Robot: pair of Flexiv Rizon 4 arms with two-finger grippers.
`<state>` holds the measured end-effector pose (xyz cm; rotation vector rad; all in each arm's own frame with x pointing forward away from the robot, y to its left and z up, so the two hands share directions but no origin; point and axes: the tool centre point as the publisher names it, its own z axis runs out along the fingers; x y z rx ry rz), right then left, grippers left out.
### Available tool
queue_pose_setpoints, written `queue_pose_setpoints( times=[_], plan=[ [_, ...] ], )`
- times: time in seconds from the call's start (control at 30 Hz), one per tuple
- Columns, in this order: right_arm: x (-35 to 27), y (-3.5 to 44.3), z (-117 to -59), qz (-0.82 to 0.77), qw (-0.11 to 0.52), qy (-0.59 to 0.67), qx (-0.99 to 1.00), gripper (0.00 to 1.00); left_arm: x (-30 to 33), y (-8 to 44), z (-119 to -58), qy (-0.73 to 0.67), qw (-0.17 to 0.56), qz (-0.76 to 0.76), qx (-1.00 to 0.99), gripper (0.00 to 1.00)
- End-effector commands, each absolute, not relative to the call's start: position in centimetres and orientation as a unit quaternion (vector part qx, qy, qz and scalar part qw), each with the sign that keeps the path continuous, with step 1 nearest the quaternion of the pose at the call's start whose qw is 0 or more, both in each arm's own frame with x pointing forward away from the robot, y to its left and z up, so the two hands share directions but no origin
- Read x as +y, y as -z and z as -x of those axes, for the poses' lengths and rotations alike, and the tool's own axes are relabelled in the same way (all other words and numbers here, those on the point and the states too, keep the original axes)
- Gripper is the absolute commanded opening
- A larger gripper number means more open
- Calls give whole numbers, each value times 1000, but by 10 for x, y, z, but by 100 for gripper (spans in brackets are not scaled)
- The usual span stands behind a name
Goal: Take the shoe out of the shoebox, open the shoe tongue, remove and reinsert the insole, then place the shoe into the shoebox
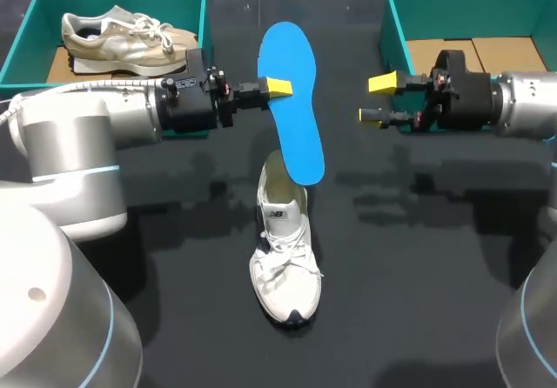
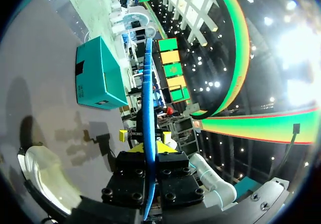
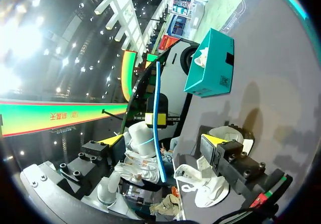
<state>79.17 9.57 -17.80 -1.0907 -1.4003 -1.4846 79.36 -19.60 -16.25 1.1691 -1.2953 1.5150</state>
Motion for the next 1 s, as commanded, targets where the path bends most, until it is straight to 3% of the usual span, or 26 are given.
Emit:
queue_pose_setpoints(
  times=[0.03,0.57,1.0],
  plan=[
    [95,170,-792,443,391,568,-573,100,-199,165,-793,-594,407,-472,-508,0],
    [96,137,-782,511,320,462,-650,100,-202,182,-803,-570,424,-526,-468,0],
    [105,107,-773,584,222,353,-696,100,-207,183,-808,-554,450,-547,-437,0]
  ],
)
